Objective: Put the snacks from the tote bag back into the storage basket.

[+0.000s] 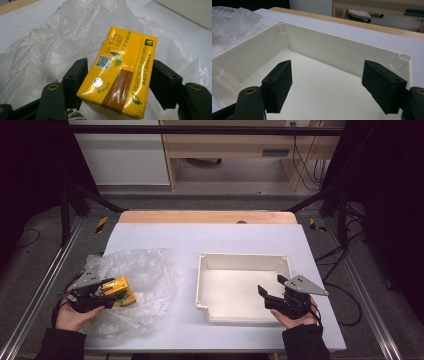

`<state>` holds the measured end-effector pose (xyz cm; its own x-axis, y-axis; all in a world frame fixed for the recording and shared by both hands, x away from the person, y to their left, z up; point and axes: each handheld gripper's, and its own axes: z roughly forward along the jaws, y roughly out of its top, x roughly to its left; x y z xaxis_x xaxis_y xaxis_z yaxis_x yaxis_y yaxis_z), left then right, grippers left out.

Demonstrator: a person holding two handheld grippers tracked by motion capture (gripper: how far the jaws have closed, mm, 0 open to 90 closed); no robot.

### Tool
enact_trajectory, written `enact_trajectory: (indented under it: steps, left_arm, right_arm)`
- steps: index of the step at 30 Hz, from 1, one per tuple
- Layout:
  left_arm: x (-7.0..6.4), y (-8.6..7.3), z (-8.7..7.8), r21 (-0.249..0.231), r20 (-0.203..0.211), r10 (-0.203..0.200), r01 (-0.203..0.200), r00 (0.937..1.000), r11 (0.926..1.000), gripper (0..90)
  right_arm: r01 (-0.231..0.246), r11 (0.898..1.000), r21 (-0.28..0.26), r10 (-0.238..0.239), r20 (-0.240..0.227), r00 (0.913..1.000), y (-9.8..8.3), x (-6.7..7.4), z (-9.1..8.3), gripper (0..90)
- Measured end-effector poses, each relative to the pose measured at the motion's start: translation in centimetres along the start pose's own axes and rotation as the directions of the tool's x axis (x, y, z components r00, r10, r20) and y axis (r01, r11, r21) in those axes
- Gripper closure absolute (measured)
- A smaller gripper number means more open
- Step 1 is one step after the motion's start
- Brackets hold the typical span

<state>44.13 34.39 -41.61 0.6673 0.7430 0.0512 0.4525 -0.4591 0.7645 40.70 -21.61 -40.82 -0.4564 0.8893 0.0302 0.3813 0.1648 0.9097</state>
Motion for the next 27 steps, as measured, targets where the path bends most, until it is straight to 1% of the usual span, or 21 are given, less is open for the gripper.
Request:
enact_trajectory:
  steps: [3, 6, 11, 13, 14, 15, 17, 18, 23, 27]
  left_arm:
    - [0.0, -0.2, 0.1, -0.001, 0.001, -0.003, 0.003, 1.0, 1.0, 35.0]
    - [0.1, -0.4, 0.2, 0.011, 0.003, 0.002, -0.002, 1.0, 0.9999, 35.6]
    - [0.2, -0.5, 0.3, 0.011, 0.009, 0.003, -0.003, 1.0, 0.9999, 36.3]
    - [0.2, -0.5, 0.2, 0.015, 0.007, 0.005, -0.005, 1.0, 0.9999, 37.6]
    - [0.2, -0.5, 0.1, 0.017, 0.008, 0.006, -0.006, 0.9999, 0.9998, 41.5]
    - [0.2, -0.5, 0.1, 0.018, 0.011, 0.004, -0.004, 0.9999, 0.9998, 41.5]
    - [0.3, -0.6, -0.1, 0.017, 0.019, -0.003, 0.002, 0.9998, 0.9999, 47.3]
    - [0.3, -0.6, -0.1, 0.018, 0.018, -0.002, 0.001, 0.9998, 0.9998, 49.4]
    - [0.1, -0.5, -0.1, 0.022, 0.014, 0.002, -0.003, 0.9999, 0.9998, 49.8]
    - [0.0, -0.6, -0.1, 0.011, 0.007, -0.007, 0.007, 1.0, 0.9999, 50.1]
  right_arm:
    - [0.0, 1.0, 0.003, 0.0, 0.004, 1.0, -0.1, -0.2, 0.0, 24.5]
    - [0.0, 1.0, 0.007, 0.0, 0.009, 1.0, -0.1, -0.3, 0.0, 24.5]
    - [-0.001, 1.0, 0.016, 0.001, 0.013, 0.9999, -0.3, -0.5, 0.1, 24.6]
    - [-0.007, 1.0, 0.018, 0.007, 0.017, 0.9998, -0.4, -0.6, 0.1, 24.7]
    - [-0.009, 1.0, 0.018, 0.009, 0.022, 0.9997, -0.5, -0.8, 0.1, 24.8]
    - [-0.009, 1.0, 0.018, 0.009, 0.022, 0.9997, -0.5, -0.8, 0.1, 24.8]
    - [-0.012, 1.0, 0.017, 0.011, 0.024, 0.9996, -0.5, -0.9, 0.0, 24.8]
    - [-0.011, 1.0, 0.018, 0.011, 0.026, 0.9996, -0.5, -1.0, 0.0, 24.8]
    - [-0.012, 1.0, 0.018, 0.012, 0.026, 0.9996, -0.6, -1.0, 0.0, 24.9]
    - [-0.016, 1.0, 0.02, 0.016, 0.028, 0.9995, -0.6, -1.1, 0.0, 24.9]
